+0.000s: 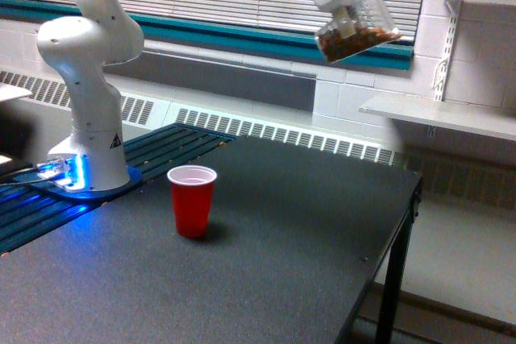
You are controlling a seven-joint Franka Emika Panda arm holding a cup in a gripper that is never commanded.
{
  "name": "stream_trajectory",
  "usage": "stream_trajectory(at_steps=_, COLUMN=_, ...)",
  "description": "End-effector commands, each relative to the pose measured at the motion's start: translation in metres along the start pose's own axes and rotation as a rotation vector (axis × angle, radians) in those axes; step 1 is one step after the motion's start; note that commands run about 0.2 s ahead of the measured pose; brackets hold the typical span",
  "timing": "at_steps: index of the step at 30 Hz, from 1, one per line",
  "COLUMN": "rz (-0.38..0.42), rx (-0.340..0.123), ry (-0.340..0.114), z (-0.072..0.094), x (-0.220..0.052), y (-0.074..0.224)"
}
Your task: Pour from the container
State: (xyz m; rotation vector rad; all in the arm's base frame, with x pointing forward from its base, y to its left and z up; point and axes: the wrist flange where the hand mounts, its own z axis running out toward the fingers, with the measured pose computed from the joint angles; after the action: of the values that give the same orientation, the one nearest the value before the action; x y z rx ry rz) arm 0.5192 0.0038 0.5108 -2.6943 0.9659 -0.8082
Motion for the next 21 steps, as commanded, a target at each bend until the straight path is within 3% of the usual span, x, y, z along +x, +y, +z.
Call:
stream_trajectory(at_steps=1, rz=-0.026, rx=0.007, ry=0.022, z=-0.011, x=-0.025, y=0.004)
stream_trajectory(at_steps=21, rz=-0.01, rx=-0.053, ry=0.047, z=-0.023, x=-0.083, y=0.044)
